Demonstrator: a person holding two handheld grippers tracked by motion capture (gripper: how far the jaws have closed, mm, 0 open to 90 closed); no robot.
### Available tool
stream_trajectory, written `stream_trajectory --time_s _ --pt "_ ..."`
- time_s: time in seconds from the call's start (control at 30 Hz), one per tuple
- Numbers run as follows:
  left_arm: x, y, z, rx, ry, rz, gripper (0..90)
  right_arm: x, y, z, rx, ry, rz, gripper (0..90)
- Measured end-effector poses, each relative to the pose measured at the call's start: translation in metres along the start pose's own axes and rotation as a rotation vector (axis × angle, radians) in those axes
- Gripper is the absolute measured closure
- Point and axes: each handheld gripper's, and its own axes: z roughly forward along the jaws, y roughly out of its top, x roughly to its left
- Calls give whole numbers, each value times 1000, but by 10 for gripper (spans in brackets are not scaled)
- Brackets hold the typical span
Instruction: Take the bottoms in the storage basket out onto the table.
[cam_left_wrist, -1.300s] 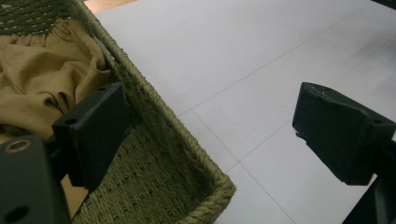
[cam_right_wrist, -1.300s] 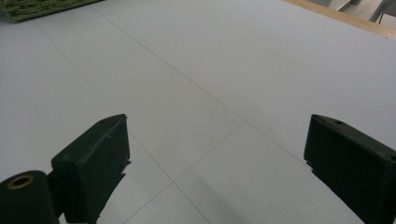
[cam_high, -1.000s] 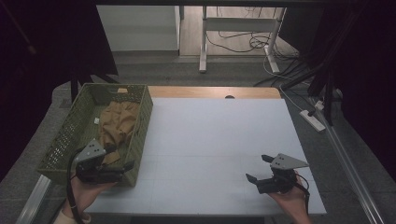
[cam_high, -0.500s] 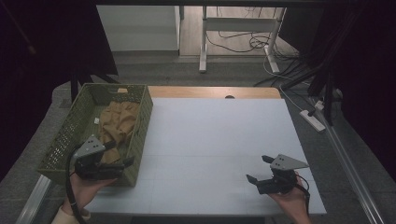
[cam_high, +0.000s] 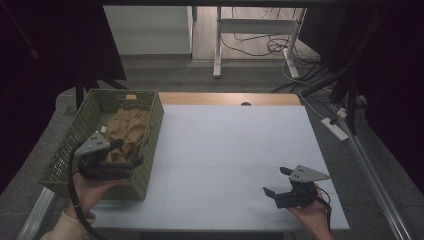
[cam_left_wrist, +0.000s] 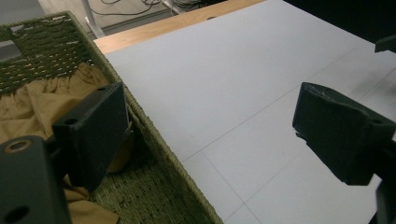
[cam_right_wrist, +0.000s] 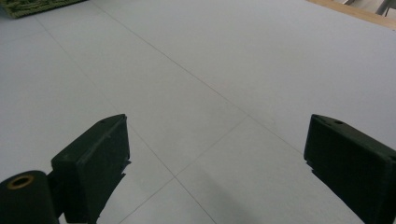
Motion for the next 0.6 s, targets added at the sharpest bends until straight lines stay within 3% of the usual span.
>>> stream_trajectory --time_s 0.33,0.6 --pt "14 3 5 -9 -12 -45 119 0 -2 -1 3 -3 3 68" --pt "22 8 10 -2 4 -45 121 0 -3 0 11 -4 1 68"
